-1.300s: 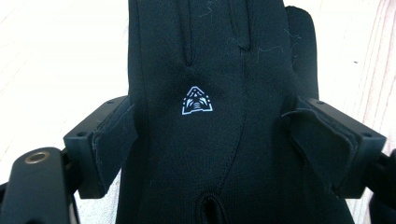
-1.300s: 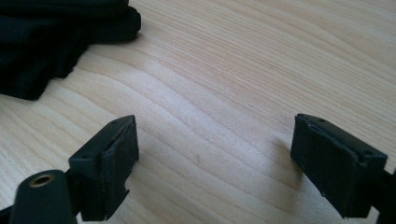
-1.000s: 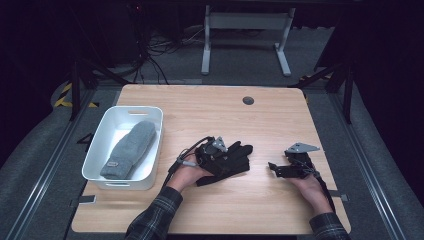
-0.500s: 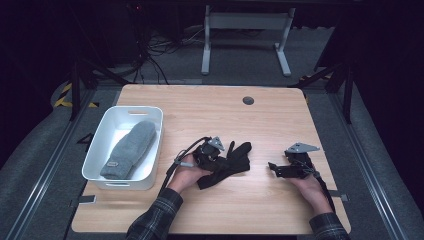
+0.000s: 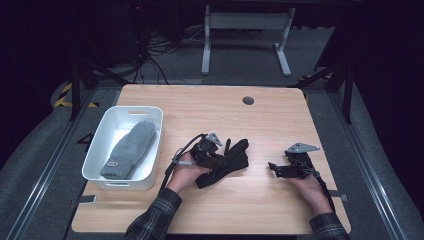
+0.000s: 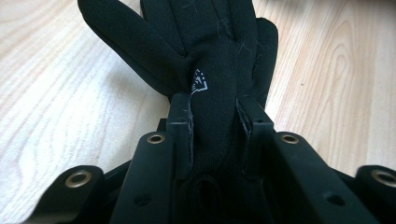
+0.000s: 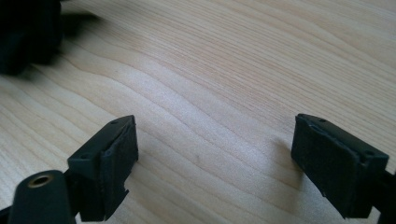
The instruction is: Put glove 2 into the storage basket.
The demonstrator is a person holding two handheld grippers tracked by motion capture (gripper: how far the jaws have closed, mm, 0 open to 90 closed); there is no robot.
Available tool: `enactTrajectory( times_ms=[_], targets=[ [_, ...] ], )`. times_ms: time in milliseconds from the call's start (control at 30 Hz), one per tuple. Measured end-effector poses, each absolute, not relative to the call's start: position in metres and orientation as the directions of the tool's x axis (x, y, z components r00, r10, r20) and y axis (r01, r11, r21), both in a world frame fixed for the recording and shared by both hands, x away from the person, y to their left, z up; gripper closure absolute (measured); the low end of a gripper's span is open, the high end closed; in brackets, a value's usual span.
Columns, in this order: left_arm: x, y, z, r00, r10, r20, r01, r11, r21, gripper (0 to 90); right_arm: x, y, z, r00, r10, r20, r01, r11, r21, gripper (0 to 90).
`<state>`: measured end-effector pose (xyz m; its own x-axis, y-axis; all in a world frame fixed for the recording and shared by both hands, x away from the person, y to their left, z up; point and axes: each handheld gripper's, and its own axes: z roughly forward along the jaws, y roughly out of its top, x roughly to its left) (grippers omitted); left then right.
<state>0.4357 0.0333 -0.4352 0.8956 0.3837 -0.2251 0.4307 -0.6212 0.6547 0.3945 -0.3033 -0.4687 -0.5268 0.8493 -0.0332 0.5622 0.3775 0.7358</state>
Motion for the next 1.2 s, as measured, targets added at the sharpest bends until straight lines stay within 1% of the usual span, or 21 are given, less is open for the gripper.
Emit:
enactTrajectory(
  times_ms=[200,400,667,900,1200],
  targets=[
    [0.433,0.039,-0.419,0.886,0.405,-0.228,0.445,-0.6,0.665,71.7,0.394,-0.303,-0.469,-0.526,0.85,-0.033,0.563,0.377,0.736,15.0],
    [0.433,0.053,-0.393,0.87,0.435,-0.233,0.466,-0.568,0.678,71.6,0.394,-0.303,-0.469,-0.526,0.85,-0.034,0.563,0.377,0.736,14.9],
    [0.432,0.071,-0.361,0.849,0.484,-0.212,0.481,-0.542,0.689,71.4,0.394,-0.303,-0.469,-0.526,0.85,-0.034,0.563,0.377,0.736,14.9],
    [0.432,0.091,-0.344,0.829,0.518,-0.211,0.5,-0.518,0.694,71.4,0.394,-0.303,-0.469,-0.526,0.85,-0.033,0.563,0.377,0.736,14.9],
    [0.43,0.118,-0.325,0.804,0.565,-0.184,0.516,-0.509,0.689,71.2,0.394,-0.303,-0.469,-0.526,0.85,-0.034,0.563,0.377,0.736,14.9]
  ],
)
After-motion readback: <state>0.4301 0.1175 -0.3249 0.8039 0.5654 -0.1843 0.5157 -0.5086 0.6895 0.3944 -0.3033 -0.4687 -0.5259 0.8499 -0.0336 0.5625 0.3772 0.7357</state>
